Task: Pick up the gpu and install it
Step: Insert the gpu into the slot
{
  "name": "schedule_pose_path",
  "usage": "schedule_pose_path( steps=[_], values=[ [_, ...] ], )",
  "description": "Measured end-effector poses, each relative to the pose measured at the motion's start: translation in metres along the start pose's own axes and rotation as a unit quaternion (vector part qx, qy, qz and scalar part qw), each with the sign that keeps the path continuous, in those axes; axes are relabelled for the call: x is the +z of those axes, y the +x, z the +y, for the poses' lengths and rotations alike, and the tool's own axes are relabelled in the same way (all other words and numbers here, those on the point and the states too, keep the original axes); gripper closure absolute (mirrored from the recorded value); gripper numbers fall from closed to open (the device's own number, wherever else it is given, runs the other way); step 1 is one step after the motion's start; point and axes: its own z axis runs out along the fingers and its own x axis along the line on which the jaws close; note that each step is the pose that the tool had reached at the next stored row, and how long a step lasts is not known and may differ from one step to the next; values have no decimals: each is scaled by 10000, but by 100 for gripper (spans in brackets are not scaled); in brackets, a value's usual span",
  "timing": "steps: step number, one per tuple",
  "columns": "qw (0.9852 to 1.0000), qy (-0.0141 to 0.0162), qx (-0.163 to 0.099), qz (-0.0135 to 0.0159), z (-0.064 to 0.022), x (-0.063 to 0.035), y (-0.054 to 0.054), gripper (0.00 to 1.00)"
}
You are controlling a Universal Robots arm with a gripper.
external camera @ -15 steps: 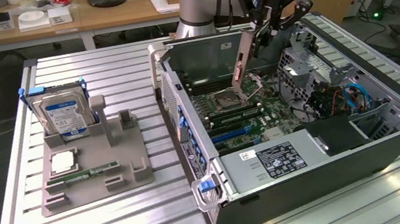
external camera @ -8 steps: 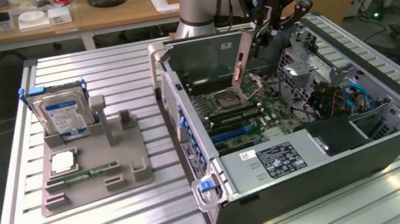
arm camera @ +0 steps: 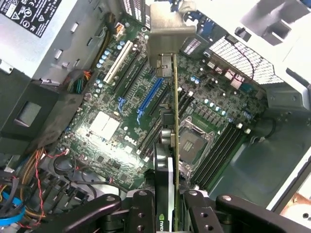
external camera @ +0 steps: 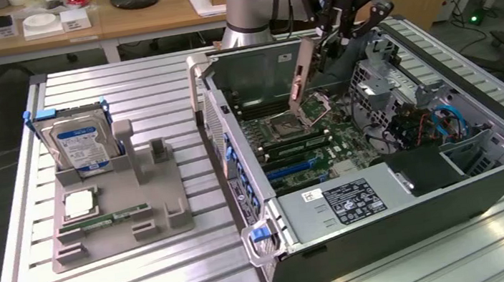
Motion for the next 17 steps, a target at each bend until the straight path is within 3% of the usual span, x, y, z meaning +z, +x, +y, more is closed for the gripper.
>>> schedule_pose_path(
  steps=[10,17],
  values=[
    [9992,15,388,18,0,9,0,73],
    [9958,35,917,43,1,23,1,73]
  ],
)
